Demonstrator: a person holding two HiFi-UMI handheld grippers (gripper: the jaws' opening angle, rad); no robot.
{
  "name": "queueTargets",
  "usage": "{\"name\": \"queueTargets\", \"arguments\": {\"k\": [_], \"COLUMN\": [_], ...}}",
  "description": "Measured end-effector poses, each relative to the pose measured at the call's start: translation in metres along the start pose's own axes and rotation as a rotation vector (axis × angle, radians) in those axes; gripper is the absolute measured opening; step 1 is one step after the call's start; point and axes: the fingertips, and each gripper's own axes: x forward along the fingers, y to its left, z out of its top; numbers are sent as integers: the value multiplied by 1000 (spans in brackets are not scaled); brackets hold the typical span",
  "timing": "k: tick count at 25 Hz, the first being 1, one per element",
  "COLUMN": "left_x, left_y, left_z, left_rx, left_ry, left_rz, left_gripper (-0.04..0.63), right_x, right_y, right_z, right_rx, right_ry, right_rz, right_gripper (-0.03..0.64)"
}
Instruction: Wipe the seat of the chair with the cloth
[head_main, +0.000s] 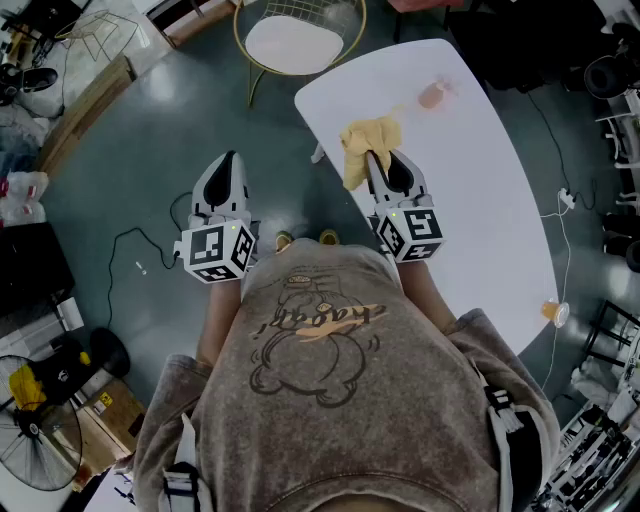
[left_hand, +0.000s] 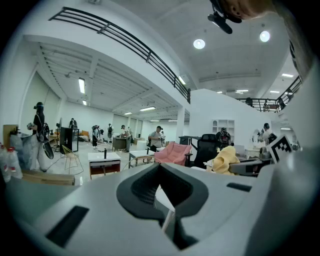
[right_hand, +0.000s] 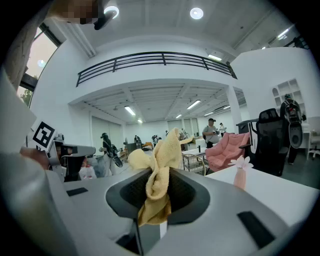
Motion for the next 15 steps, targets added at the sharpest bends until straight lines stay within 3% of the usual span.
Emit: {"name": "queueTargets", "arguments": {"k": [15], "left_x": [5], "left_y": [27], "left_z": [-4], "left_rx": [-12], "left_ry": [21], "left_rz": [-14], "left_gripper": [9], "right_x": [25], "right_y": [24], "right_z": [2], "right_rx": [27], "right_ry": [-18], "right_rz": [52], "right_gripper": [101]}}
